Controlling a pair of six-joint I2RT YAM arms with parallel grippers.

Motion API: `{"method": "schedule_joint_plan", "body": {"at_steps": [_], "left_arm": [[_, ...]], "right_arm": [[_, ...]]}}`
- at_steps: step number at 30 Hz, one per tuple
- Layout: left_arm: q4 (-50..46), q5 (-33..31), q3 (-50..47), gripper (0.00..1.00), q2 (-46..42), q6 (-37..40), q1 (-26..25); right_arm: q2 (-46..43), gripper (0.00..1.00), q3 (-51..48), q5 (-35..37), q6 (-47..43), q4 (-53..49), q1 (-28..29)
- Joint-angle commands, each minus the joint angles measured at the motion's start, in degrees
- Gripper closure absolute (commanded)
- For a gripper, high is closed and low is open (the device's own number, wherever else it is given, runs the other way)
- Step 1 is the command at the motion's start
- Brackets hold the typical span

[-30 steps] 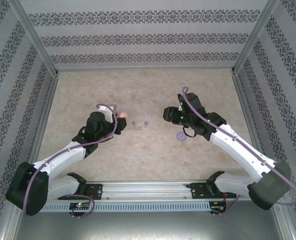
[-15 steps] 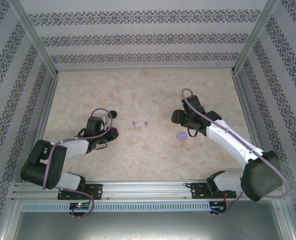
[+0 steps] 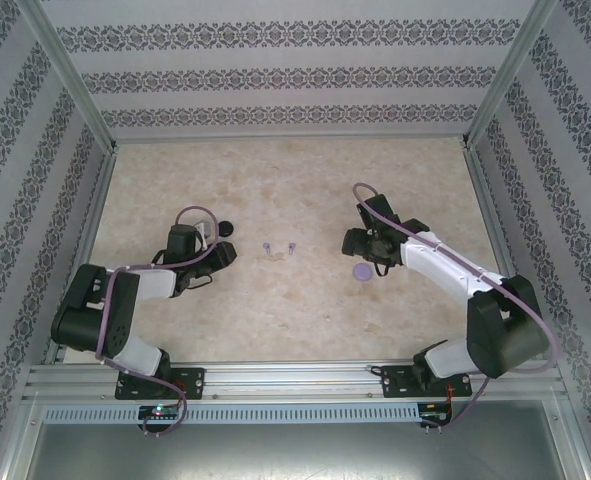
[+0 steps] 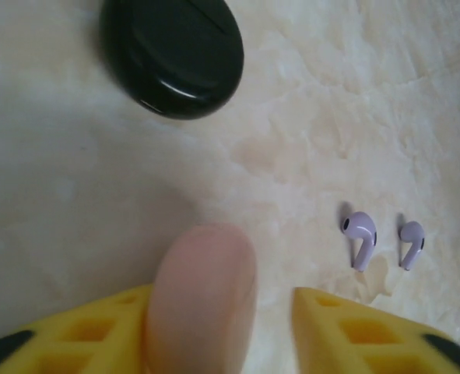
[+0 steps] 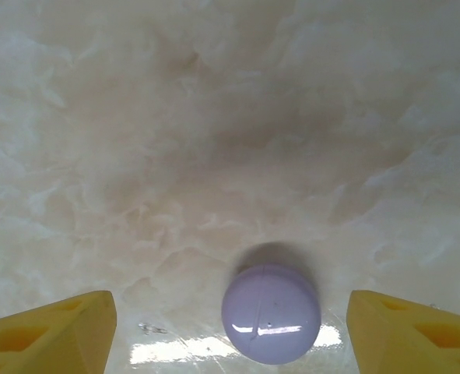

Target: Insert the wireless bluetooth earbuds into the charging case

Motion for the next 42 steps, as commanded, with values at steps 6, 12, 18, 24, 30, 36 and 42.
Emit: {"method": "schedule_joint_plan", "body": {"at_steps": [6,12,18,24,30,36,42], "left_arm": [[-13.9,-2.2,2.0,0.24,-10.9,4.2,4.1],[-20.6,-1.1,6.4,0.09,-18.6,6.2,4.8],[-24.4,1.1,13.0,0.0,-21.8,7.9,4.8],[-30.8,-1.2,20.6,0.0,-19.6,8.2,4.8],[-23.9,-0.5,18.8,0.0,-19.0,1.7,4.8],[-18.7,4.9,18.2,0.0,-16.8,-2.0,4.8],[-16.1,6.1,18.2,0.0,-16.5,-5.9,4.8]], "right_arm": [[3.0,0.22,-1.4,-0.4,-3.1,0.8,-2.3],[6.2,0.21,-1.1,-3.3,-4.2,3.2,-4.4],[9.6,0.22,-1.5,-6.5,-2.8,5.6,-4.4],[9.6,0.22,-3.4,-8.9,-0.7,7.4,-3.4],[6.5,0.23,-5.6,-9.5,2.2,7.2,-0.1],[1.8,0.24,-6.6,-10.1,4.7,5.1,4.9],[-5.3,0.23,-5.8,-3.5,5.3,-1.7,6.2]]}}
